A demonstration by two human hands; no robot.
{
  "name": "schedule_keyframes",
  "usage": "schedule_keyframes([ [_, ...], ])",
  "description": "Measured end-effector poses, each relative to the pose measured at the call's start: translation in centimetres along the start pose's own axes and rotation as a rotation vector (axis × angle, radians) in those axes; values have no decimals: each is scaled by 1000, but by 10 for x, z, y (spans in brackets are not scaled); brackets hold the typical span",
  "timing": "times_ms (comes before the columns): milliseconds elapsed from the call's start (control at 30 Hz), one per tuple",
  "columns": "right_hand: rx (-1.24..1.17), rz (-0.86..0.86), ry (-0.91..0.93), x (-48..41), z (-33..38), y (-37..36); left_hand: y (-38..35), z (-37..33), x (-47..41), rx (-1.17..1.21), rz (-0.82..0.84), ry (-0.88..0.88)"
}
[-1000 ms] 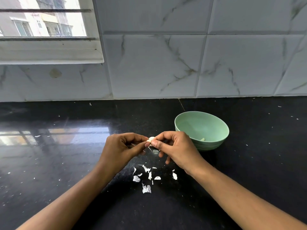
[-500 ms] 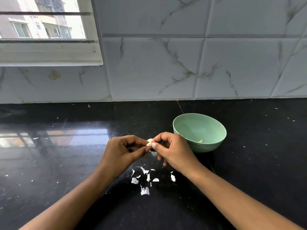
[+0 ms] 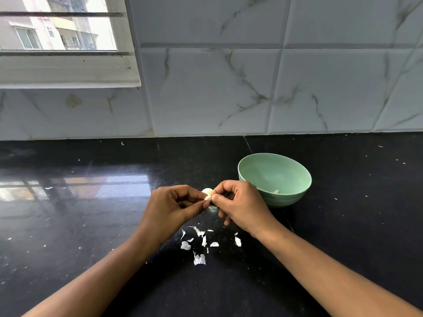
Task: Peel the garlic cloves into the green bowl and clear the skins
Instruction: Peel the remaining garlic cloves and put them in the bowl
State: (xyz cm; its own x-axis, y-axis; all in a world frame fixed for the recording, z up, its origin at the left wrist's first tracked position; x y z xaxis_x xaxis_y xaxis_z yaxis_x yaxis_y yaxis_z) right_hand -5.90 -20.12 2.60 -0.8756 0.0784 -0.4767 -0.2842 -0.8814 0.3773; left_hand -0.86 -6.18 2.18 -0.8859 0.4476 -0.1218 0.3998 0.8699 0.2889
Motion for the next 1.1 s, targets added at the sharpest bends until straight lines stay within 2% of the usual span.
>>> schedule_keyframes([
  [233,-97,-57,-53,0,-8,-3,-1,-1,0,2,16,-19],
  [533,-215,-6,-127,1,-11,-6,-5,0,-1,71,71,-19],
  [733,-122,9,-204,3,-19,-6,0,2,-4,293,62,84],
  [867,-108,99,-237,4,-18,-7,2,9,-8,408,69,232],
  [1000,7,226,-176,2,-10,0,6,11,-11,515,63,316],
  [1100,183,287,-74,1,-3,7,8,13,-13,545,72,361],
])
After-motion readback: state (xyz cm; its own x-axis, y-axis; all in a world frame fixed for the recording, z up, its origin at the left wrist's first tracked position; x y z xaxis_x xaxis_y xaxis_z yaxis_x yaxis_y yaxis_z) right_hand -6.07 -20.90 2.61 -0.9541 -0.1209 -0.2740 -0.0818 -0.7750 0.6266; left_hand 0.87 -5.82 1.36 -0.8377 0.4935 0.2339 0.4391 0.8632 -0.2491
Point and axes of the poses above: each hand's wrist, its own x-axis away from the middle knuckle, its own y-axis out of the back of the hand, z = x × y, the point moved 6 cm from there along -x, towards the middle knuckle, and after that the axes turned 15 degrees about y, right-handed, at the moved point
